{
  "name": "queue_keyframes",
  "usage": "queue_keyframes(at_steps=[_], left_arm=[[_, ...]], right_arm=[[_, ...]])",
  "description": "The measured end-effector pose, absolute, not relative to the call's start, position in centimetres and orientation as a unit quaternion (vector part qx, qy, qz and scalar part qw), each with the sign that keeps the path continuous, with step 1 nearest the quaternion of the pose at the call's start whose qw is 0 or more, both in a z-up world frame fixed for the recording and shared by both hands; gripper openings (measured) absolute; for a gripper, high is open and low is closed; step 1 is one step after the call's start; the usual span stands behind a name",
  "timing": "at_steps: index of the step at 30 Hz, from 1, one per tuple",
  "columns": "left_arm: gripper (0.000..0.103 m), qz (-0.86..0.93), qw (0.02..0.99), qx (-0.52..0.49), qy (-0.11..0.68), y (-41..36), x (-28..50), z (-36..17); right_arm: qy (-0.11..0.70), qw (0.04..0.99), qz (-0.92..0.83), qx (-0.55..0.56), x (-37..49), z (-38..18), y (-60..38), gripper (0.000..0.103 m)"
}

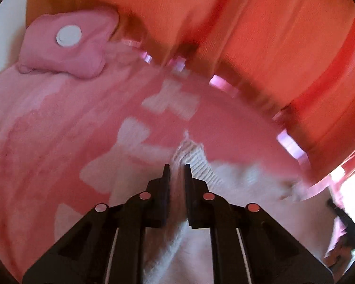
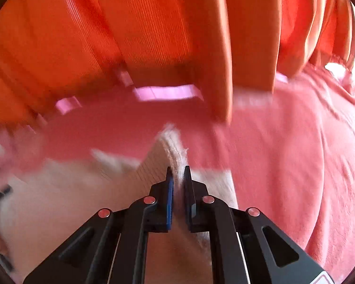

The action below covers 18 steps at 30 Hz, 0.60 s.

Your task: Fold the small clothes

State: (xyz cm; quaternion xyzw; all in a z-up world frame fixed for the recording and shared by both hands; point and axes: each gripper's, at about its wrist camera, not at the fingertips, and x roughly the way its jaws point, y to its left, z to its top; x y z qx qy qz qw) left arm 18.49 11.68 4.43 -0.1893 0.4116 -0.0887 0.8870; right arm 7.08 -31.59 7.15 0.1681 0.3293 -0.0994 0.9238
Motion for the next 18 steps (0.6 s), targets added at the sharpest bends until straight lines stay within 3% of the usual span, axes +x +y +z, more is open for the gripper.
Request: queue_keyframes(at_steps=[2, 4, 8, 10, 13, 16, 18], left_arm=[[0.01, -0.093, 0.905, -0.185, 0.37, 12.0, 17.6, 7.2], [0.01, -0.083, 0.914, -0.167, 0.36, 11.8, 17.6, 7.6], [0.01, -0.05, 0.888, -0.141, 0.436, 11.3, 19.7, 1.7], [0.01, -0.041, 0.877, -0.137, 0.459, 11.1, 20.1, 0.0], [0.011, -0.044, 0.889, -0.132, 0.437, 11.0, 19.7, 1.3], [0.012, -0.039, 0.881, -0.125, 0.455, 10.9, 19.8, 0.1], [0.014, -0.039, 0.876, -0.127, 0.463, 10.9, 19.9, -0.4]], right_arm=[[0.289, 0.935, -0.097, 0.18, 5.9, 9.0, -32.0, 0.007], [0.299, 0.931, -0.121, 0.172, 6.5, 8.2, -32.7, 0.007], [0.437, 0.866, -0.162, 0.182, 9.9, -0.6, -34.7, 0.007], [0.426, 0.872, -0.162, 0.18, 9.8, 0.2, -34.6, 0.007], [0.376, 0.897, -0.144, 0.183, 8.7, 3.5, -34.3, 0.007], [0.443, 0.864, -0.152, 0.183, 10.2, -0.2, -34.7, 0.008], [0.442, 0.866, -0.156, 0.174, 10.1, -0.5, -34.9, 0.009]])
